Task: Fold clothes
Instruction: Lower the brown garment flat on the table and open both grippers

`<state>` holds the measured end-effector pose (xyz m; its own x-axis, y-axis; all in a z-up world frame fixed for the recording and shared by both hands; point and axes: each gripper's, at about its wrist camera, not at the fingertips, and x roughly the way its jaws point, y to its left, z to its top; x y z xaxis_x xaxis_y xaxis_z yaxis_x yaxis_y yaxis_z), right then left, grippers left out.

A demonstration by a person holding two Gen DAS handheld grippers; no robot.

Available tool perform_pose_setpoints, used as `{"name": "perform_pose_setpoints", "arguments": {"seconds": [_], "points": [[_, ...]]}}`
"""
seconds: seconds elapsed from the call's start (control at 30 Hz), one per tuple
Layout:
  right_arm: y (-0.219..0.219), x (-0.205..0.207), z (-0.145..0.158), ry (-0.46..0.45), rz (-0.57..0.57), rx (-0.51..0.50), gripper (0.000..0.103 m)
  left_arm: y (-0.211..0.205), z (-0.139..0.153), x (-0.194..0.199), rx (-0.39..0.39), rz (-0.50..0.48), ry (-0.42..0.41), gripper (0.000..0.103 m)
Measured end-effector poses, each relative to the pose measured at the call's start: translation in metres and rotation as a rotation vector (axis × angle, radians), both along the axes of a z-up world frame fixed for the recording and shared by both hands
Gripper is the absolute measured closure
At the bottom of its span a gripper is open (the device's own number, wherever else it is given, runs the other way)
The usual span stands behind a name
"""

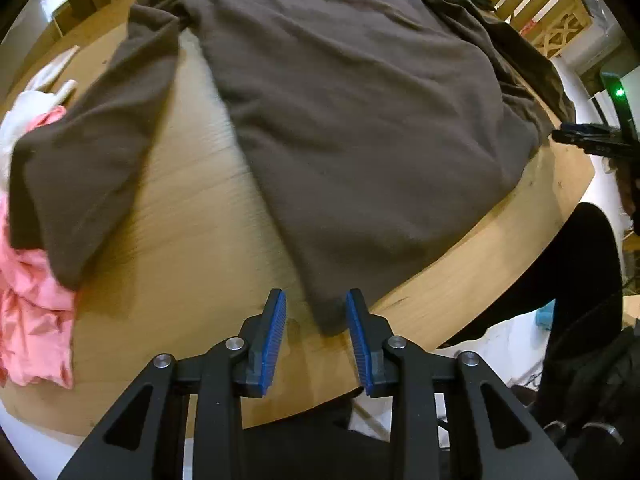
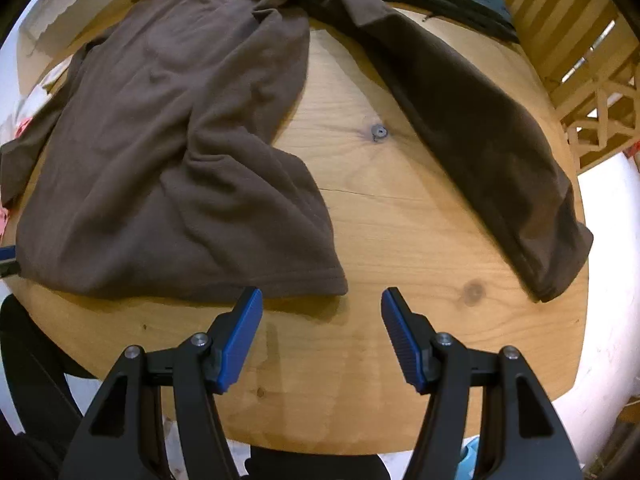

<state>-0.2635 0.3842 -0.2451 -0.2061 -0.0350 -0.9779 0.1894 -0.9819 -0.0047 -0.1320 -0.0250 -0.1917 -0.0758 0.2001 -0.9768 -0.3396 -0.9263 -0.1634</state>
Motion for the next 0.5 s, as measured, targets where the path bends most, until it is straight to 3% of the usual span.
{"name": "perform_pose_setpoints", "arguments": {"seconds": [0.17,0.23,0.3,0.5], "points": [[0.007,-0.004,0.002,0.000,0.012,-0.024,0.042,0.006,-0.010,-0.006,-0.034,-0.019,-0.011,0.077],[0.013,-0.007,0.005,0.006,0.007,-0.050,0.042,0.004,-0.012,-0.009,-0.028,-0.012,-0.010,0.091],[0.023,-0.010,0.010,0.013,-0.007,-0.087,0.042,0.002,-0.011,-0.010,-0.021,-0.009,0.000,0.098],[0.055,-0.021,0.015,0.001,-0.069,-0.204,0.042,-0.010,0.006,-0.013,0.000,-0.003,0.039,0.099]]}}
